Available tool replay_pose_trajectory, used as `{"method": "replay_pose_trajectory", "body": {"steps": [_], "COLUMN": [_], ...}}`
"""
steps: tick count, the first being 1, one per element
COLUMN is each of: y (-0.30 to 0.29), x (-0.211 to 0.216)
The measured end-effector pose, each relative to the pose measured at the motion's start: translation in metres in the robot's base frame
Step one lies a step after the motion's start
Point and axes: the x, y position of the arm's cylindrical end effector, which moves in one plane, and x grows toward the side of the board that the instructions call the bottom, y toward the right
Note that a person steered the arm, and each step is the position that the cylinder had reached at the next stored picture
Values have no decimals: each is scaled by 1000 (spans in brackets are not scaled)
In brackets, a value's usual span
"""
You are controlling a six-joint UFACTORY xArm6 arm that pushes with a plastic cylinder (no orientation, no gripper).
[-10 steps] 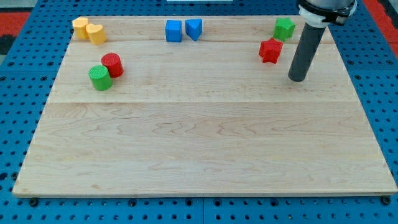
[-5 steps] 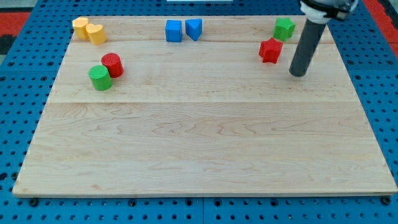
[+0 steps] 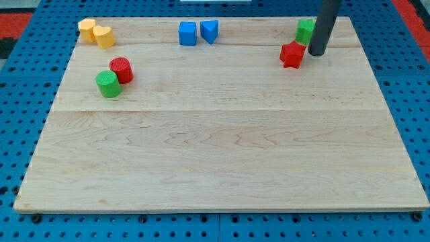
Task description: Push the red star to the bottom center
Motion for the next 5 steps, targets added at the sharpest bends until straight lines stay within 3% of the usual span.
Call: {"method": "replay_pose_trajectory", "body": {"steps": [4, 5], "y": [-1, -70], "x": [-6, -9]}}
